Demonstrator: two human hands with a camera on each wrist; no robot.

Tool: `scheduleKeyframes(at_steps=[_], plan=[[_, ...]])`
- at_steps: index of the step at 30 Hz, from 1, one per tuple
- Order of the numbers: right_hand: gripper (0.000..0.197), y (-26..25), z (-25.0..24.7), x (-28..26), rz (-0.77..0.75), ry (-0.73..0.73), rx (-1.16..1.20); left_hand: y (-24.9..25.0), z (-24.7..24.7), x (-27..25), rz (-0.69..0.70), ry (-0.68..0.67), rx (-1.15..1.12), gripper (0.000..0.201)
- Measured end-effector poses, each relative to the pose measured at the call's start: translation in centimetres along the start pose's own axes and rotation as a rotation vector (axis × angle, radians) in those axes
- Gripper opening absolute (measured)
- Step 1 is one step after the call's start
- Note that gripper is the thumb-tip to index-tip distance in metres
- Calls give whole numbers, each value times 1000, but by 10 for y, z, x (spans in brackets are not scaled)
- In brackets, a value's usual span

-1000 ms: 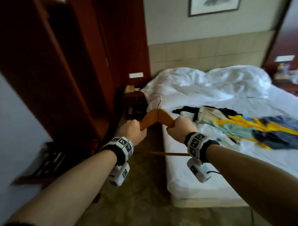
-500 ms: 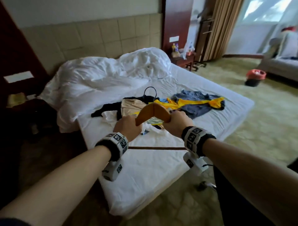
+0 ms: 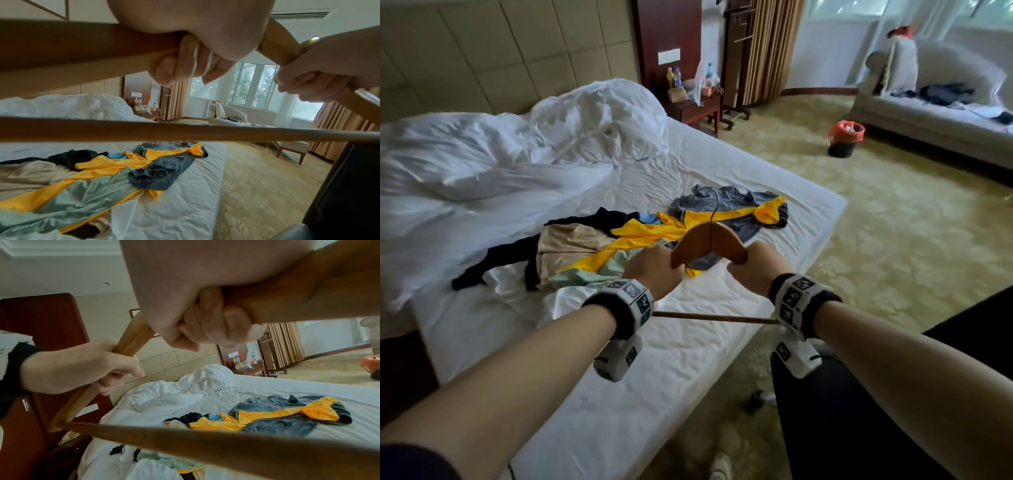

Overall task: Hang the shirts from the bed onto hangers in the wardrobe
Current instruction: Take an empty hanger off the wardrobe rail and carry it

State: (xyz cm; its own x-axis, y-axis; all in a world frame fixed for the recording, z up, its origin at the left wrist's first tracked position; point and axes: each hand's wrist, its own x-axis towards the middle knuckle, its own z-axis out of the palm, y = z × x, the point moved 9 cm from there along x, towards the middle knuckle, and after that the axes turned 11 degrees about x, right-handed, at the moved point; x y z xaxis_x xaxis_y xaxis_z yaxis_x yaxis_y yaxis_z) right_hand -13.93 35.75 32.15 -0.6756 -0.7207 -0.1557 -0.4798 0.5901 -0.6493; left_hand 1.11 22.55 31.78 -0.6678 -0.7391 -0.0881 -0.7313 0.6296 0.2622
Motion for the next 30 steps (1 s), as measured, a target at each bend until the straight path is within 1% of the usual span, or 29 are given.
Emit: scheduleKeyframes(at_steps=[5, 9, 13, 16, 18, 21, 23, 26, 27, 28, 30], plan=[[35, 19, -11, 62, -5, -27, 38, 20, 8, 59, -6, -30, -2, 37], [38, 29, -2, 107, -5, -57, 47, 19, 19, 104, -9, -48, 44, 35], [39, 31, 7, 162, 0, -90, 35, 13, 32, 155, -14, -65, 82, 39], [42, 31, 12, 204, 38, -118, 33, 9, 39, 201, 1, -77, 101, 38], [42, 35, 20, 236, 91, -184, 99, 5, 43, 233, 8, -81, 101, 39], [33, 37, 44, 274, 183, -381, 264, -9, 54, 270, -3, -108, 92, 37], [30, 30, 63, 292, 199, -482, 370, -22, 67, 285, -13, -150, 86, 33], [35, 13, 93, 316, 230, -553, 514, -34, 87, 304, 14, -190, 131, 23], [36, 10, 105, 324, 271, -570, 575, -39, 95, 311, 34, -205, 166, 18], [38, 9, 119, 331, 322, -592, 633, -45, 104, 317, 52, -225, 191, 18], [55, 8, 147, 346, 402, -654, 712, -63, 124, 331, 73, -272, 193, 18]])
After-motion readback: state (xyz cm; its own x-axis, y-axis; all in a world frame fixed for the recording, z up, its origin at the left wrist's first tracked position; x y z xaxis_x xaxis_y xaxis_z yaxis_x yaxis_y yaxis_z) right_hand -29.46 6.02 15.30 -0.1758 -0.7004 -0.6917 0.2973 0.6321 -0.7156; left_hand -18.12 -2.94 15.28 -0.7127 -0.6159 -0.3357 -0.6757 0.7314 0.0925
